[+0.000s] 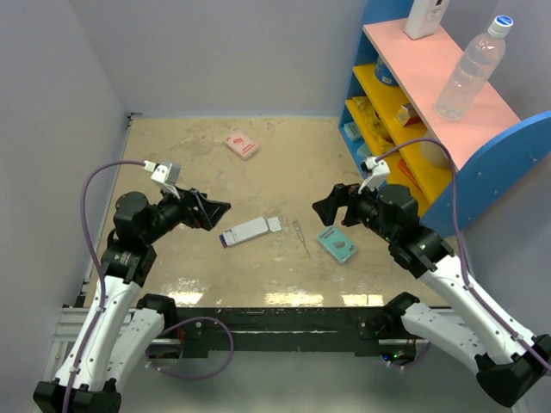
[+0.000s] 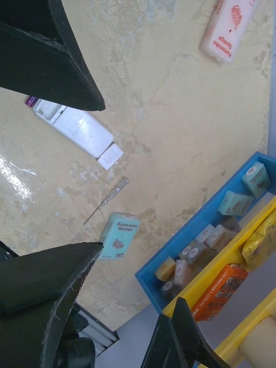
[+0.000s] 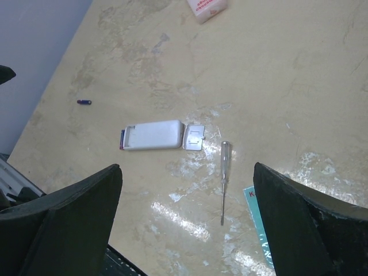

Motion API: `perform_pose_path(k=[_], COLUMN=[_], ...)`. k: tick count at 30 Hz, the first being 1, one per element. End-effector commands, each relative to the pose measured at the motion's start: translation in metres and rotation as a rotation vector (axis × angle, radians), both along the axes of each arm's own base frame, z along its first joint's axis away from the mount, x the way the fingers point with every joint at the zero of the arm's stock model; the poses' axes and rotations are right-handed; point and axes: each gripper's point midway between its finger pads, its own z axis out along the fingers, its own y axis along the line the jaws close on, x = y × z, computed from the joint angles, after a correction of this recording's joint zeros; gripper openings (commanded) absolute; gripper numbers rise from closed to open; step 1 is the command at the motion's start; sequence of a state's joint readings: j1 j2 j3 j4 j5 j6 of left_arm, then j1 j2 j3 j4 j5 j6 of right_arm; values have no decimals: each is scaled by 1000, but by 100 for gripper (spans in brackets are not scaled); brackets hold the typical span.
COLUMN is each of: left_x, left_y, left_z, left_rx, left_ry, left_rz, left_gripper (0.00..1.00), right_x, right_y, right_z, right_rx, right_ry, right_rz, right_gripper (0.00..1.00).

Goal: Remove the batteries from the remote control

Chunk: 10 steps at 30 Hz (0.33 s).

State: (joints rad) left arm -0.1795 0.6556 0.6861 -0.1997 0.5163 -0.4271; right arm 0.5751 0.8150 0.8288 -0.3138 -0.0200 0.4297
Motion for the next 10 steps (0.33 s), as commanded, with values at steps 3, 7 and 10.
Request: perform_pose_path(k=[3, 7, 10], left_x=[-1, -1, -1], left_y=[1, -2, -2], left_z=[14, 17, 19], left_rx=[-8, -16, -13], left_ry=[-58, -61, -61], left_rz=[5, -11, -13], left_gripper=[100, 99, 99], right_x=[1, 2, 2], right_y=[-1, -3, -3], right_z=[13, 16, 16], right_rx=[32, 28, 31], right_ry=[-61, -67, -76], right_rz=[-8, -12, -15], right_gripper=[98, 98, 98])
